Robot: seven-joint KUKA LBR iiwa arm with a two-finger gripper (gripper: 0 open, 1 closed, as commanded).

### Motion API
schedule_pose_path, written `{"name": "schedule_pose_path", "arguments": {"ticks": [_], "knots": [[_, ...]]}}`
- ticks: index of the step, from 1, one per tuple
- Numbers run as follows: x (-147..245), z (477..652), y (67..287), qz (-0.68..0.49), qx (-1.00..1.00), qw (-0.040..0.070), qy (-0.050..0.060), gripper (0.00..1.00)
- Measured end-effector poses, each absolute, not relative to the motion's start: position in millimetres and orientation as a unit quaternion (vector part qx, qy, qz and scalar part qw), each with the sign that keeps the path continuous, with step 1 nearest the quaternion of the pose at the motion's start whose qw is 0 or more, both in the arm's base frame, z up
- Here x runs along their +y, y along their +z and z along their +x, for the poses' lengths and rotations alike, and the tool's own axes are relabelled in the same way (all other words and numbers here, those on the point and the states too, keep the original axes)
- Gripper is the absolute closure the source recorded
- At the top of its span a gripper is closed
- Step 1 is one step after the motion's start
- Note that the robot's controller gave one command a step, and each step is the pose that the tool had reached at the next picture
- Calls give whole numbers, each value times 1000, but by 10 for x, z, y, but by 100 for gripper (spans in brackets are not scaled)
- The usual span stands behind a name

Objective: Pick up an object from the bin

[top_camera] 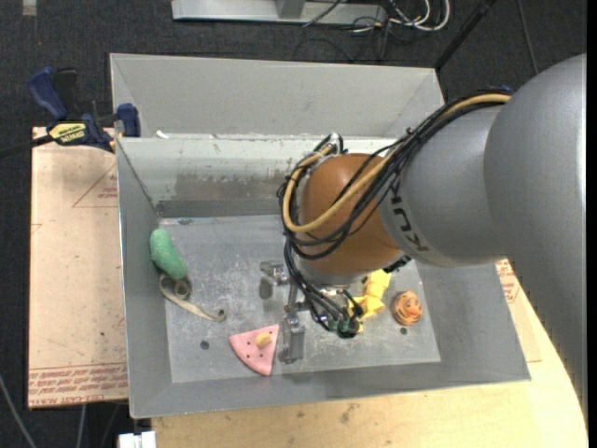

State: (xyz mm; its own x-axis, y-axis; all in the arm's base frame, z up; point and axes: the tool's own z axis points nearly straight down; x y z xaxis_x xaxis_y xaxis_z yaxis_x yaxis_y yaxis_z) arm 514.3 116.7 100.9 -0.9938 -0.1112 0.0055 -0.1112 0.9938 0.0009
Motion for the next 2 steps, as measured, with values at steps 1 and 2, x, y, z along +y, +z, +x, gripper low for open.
{"name": "schedule_pose_path", "arguments": {"ticks": [1, 2], "knots": [[1219, 5104, 856, 37, -999, -1, -1, 0], [1319, 4967, 761, 107, -994, -2, -1, 0]]}}
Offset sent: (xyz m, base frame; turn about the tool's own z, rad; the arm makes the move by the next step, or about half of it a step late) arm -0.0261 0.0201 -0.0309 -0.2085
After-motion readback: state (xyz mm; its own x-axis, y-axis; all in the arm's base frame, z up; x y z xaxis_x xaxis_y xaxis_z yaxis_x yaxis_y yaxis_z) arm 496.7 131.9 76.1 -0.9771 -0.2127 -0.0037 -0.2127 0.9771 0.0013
